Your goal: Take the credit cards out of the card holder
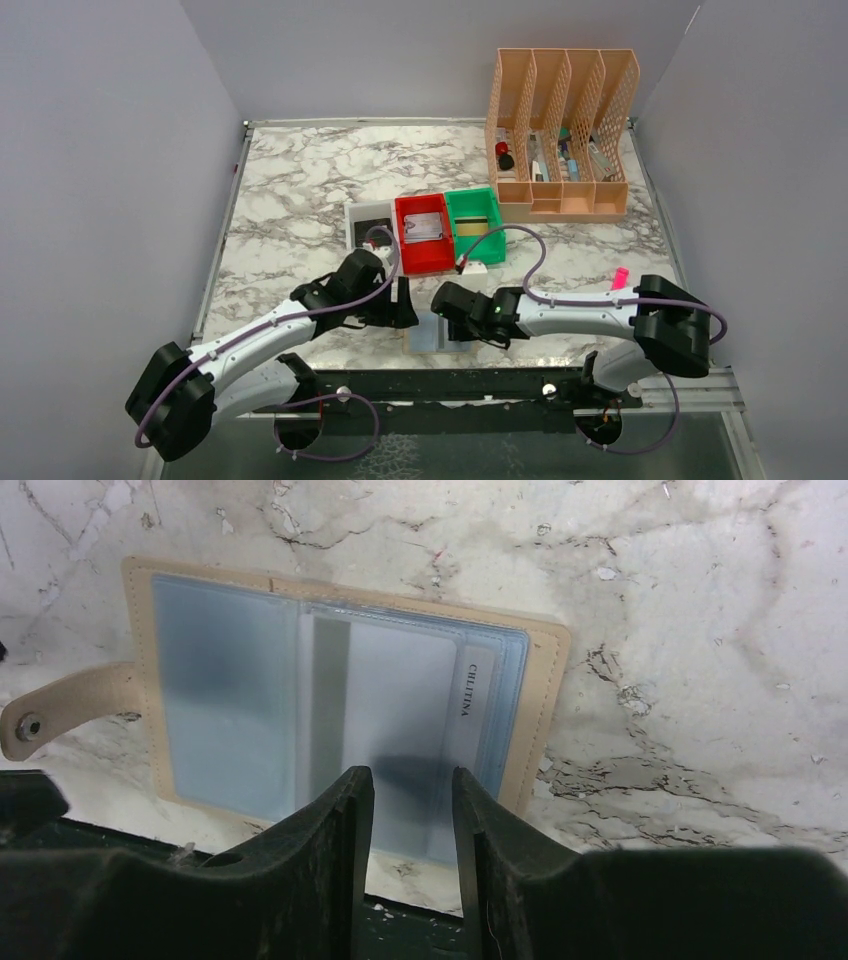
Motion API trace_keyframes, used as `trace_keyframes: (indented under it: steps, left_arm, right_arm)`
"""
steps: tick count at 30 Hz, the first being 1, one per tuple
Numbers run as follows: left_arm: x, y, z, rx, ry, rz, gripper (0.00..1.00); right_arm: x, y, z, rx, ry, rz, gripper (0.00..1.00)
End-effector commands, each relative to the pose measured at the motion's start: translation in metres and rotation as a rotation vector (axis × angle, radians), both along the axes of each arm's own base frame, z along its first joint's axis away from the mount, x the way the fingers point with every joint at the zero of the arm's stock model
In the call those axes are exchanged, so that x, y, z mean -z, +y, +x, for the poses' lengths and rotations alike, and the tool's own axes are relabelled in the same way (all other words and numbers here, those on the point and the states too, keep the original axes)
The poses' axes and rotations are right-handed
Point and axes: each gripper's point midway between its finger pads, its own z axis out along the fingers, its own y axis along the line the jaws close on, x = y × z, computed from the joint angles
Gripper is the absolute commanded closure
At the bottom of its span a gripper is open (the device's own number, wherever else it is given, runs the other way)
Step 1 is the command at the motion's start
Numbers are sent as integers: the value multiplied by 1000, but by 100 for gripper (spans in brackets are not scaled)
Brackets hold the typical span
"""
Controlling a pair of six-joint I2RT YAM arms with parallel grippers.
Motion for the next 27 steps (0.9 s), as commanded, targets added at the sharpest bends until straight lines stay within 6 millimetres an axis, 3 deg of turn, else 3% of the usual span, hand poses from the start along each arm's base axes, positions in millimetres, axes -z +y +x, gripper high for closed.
trace_keyframes:
  steps: [1,14,20,22,27]
  left_arm:
    - [15,-1,-1,-20,2,43,28]
    - [39,0,-15,-8,36,72,62]
    - [44,-2,-19,5,46,61,73]
    - [45,-4,-20,7,42,39,77]
    - [46,-5,-21,10,40,32,84]
  right_arm:
    - [-1,2,1,27,-14,32,60]
    - [12,11,-3,8,18,40,62]
    - [6,30,-5,-21,29,156,62]
    - [0,46,-7,-47,60,254,62]
    - [-7,58,-11,-58,76,336,63]
